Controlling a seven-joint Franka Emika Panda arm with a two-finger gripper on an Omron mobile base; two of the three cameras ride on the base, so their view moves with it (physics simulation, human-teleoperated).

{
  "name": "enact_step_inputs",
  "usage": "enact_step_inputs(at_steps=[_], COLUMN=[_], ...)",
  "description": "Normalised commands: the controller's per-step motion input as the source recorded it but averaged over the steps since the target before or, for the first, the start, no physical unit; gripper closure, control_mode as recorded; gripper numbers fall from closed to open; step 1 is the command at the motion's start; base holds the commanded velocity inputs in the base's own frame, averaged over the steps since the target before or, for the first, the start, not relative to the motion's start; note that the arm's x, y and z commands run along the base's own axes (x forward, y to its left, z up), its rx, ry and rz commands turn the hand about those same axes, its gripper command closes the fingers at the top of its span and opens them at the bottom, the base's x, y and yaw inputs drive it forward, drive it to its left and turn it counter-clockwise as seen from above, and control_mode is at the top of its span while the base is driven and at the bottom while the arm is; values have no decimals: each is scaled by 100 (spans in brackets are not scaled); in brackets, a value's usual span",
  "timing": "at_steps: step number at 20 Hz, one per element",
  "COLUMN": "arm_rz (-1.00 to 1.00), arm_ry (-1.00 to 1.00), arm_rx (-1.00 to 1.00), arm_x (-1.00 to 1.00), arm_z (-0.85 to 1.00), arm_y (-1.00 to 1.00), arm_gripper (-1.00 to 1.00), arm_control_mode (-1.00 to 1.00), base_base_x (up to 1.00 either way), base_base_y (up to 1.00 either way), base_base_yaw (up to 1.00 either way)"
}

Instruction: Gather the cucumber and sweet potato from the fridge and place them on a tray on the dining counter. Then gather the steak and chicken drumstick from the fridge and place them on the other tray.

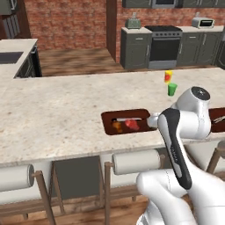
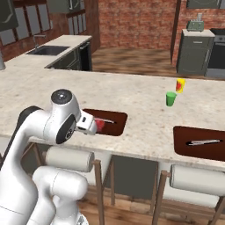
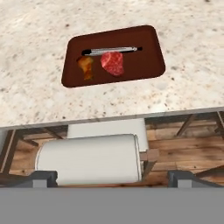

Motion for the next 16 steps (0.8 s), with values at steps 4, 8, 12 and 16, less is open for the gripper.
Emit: enact_step_inputs(at_steps=[4, 8, 12, 16], arm_rz=[0, 0, 0, 0], arm_ry=[0, 0, 0, 0], arm_rx=[0, 0, 0, 0], arm_x=[0, 0, 0, 0], arm_z=[0, 0, 0, 0], arm_y=[0, 0, 0, 0], arm_gripper=[-100, -100, -100, -100], arm_control_mode=[100, 100, 100, 100], base_base_x=[-75, -20, -4, 1], base_base_y=[-39, -75, -95, -98], base_base_yaw=[0, -2, -2, -6])
